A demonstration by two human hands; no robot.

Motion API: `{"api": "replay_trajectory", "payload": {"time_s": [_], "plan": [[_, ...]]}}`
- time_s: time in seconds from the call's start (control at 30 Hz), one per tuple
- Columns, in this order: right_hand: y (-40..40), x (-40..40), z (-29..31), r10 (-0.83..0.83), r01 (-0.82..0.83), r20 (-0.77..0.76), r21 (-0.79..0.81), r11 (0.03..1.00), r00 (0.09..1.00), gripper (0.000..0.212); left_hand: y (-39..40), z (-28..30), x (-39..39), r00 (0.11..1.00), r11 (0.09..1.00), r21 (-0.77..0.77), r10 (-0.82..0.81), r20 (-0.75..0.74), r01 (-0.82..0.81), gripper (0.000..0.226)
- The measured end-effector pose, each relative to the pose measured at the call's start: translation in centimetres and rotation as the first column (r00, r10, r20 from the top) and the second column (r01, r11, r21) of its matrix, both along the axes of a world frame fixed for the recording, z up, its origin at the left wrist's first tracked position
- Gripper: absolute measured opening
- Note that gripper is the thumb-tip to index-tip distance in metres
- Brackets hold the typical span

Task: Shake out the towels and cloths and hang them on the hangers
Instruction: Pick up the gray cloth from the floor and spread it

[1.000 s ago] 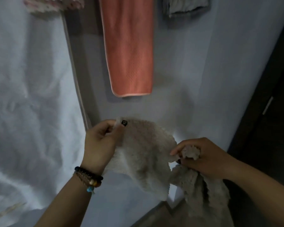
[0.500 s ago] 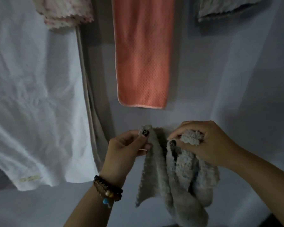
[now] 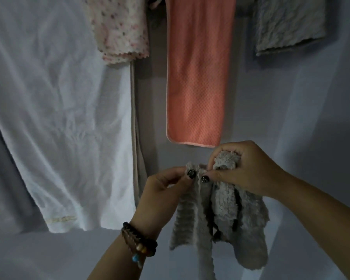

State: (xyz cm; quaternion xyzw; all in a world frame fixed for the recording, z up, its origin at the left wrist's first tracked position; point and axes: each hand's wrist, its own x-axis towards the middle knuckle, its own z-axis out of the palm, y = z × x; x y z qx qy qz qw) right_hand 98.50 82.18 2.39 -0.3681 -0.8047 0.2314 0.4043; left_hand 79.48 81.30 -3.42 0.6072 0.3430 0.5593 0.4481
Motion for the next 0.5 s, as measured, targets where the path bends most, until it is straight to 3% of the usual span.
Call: {"api": "replay_trajectory", "payload": {"time_s": [0.13, 0.3, 0.5], "plan": [[-0.3, -1.0, 0.4, 0.03, -0.03, 0.016, 0.016, 0.999, 0.999, 0.013, -0.9, -0.2, 0.2, 0.999, 0.999, -0.045, -0.025, 0.045, 0.027, 0.024], [-0.2, -1.6, 0.7, 0.022, -0.023, 0.012, 0.039, 0.999, 1.0, 0.012, -1.5, -0.7, -0.1, 0.989, 0.996, -0.04, 0.084, 0.124, -0.079, 0.017], [0.4, -1.4, 0.4, -0.062, 0.061, 0.011, 0.059, 0.996, 0.998, 0.012, -1.0, -0.5, -0.3, 0.996, 0.998, -0.002, 0.057, 0.074, -0.057, 0.024]]}}
